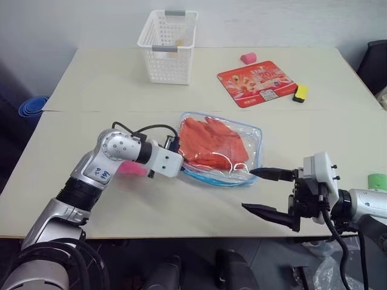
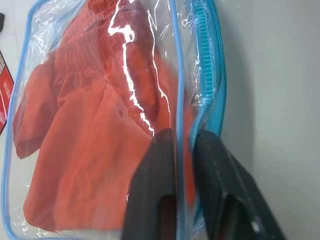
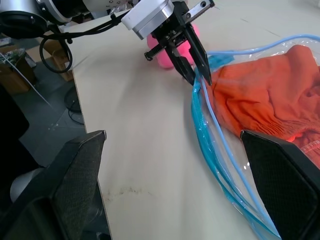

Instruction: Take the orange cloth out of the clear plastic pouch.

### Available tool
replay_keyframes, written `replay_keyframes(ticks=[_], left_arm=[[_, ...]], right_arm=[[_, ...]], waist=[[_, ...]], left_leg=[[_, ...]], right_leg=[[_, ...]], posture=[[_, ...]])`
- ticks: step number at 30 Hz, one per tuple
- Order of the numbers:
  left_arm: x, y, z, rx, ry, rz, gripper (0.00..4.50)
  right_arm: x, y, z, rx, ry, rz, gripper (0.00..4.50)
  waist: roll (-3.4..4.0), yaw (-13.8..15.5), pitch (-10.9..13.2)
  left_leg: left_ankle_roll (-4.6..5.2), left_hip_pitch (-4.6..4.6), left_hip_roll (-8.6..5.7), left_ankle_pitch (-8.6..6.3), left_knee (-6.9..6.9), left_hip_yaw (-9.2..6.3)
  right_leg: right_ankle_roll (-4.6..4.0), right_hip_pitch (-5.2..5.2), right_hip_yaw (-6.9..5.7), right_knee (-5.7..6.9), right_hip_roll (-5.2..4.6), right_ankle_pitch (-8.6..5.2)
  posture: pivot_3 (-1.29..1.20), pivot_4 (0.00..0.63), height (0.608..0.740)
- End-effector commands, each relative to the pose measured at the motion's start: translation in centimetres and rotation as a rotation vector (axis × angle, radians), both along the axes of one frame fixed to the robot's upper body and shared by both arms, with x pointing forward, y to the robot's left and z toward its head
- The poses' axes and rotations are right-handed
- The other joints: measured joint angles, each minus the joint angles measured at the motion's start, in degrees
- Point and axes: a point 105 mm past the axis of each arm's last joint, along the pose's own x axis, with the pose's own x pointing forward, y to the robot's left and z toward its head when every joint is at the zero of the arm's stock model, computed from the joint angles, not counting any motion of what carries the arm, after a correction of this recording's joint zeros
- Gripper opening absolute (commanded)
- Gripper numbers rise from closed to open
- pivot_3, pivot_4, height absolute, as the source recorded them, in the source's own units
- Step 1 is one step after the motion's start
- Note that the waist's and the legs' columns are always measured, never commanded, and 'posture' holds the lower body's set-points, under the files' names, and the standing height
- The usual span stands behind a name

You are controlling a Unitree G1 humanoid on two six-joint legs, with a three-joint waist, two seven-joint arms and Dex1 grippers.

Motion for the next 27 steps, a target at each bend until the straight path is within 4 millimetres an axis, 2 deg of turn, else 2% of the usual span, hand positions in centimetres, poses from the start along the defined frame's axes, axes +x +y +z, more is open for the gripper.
replay_keyframes(ticks=[1, 5, 8, 12, 19, 24, 27], left_arm=[[-0.1, -0.1, 1.7, -0.066, -0.003, 0.007, 0.02], [-1.0, -0.6, 2.2, -0.249, 0.229, 0.094, 0.02], [-1.2, -1.2, 3.0, -0.378, 0.32, 0.16, 0.0], [-1.7, -2.0, 3.4, -0.457, 0.365, 0.219, 0.0], [-2.1, -2.7, 3.6, -0.502, 0.371, 0.257, 0.0], [-2.1, -3.0, 3.8, -0.514, 0.365, 0.26, 0.0], [-2.0, -3.2, 3.8, -0.521, 0.365, 0.26, 0.0]], right_arm=[[-0.2, 0.2, -0.1, -0.02, -0.024, 0.022, 4.5], [0.1, 0.4, -0.9, -0.061, -0.044, 0.013, 4.5], [0.4, 0.9, -1.2, -0.075, -0.071, 0.021, 3.89], [1.2, 1.8, -1.9, -0.133, -0.13, 0.033, 2.55], [5.3, 2.6, -2.7, -0.248, -0.303, -0.05, 0.08], [8.3, 2.6, -3.8, -0.384, -0.44, -0.126, 0.01], [8.8, 2.6, -4.9, -0.464, -0.494, -0.106, 0.54]], waist=[[0.0, 0.0, 0.0], [0.0, -0.1, 0.0], [0.0, -0.1, 0.0], [0.0, -0.2, 0.0], [0.0, -0.2, 0.0], [0.0, -0.2, 0.0], [0.0, -0.2, 0.0]], left_leg=[[0.0, 0.0, 0.0, 0.0, 0.0, 0.0], [0.0, 0.0, 0.01, 0.0, 0.0, 0.0], [0.0, 0.0, 0.02, 0.0, 0.01, -0.02], [0.0, 0.0, 0.01, 0.0, 0.01, -0.02], [-0.01, 0.03, 0.01, 0.0, 0.02, -0.02], [-0.02, 0.02, -0.02, 0.0, 0.01, -0.02], [-0.01, 0.01, -0.04, 0.0, 0.02, -0.02]], right_leg=[[0.0, 0.0, 0.0, 0.0, 0.0, 0.0], [0.0, 0.0, 0.0, 0.05, 0.0, 0.0], [0.0, 0.0, 0.0, 0.05, 0.01, 0.0], [0.0, 0.0, 0.01, 0.06, 0.01, 0.0], [0.0, -0.02, 0.01, -0.02, 0.01, 0.0], [0.0, -0.05, 0.02, -0.02, 0.01, 0.0], [-0.01, -0.05, 0.0, 0.0, 0.0, 0.0]], posture=[[0.0, 0.15, 0.74], [0.0, 0.15, 0.74], [0.0, 0.15, 0.74], [0.0, 0.15, 0.74], [0.0, 0.15, 0.74], [0.0, 0.15, 0.74], [0.0, 0.15, 0.74]])
